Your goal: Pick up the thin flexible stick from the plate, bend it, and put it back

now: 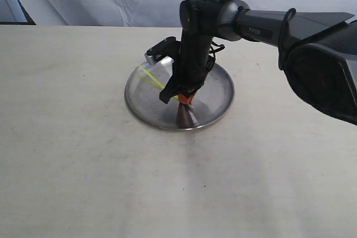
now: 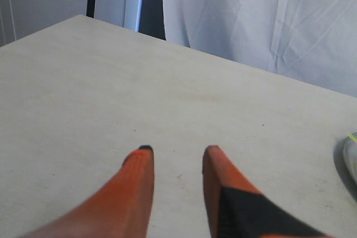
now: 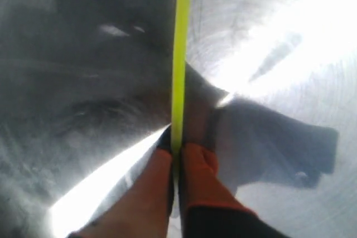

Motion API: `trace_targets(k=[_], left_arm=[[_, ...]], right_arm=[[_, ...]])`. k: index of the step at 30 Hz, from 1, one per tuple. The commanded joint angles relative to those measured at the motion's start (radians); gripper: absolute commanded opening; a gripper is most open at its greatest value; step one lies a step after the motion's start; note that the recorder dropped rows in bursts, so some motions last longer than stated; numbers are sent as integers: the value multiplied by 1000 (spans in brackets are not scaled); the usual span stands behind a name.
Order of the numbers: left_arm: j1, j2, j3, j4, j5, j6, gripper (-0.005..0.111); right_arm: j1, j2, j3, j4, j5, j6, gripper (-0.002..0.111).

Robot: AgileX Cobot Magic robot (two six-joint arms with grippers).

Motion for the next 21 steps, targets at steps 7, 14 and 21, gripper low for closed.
trace_targets(k=[7,14,21], left_arm=[[3,-5,3,2,1,-1,31],[3,-5,3,2,1,-1,31],[3,-5,3,2,1,-1,31]], right_arm=[[-2,-150,11,10,62,5,-1],[-2,-206,28,24,102,17,-1],[-2,-355,299,69,22,17,-1]])
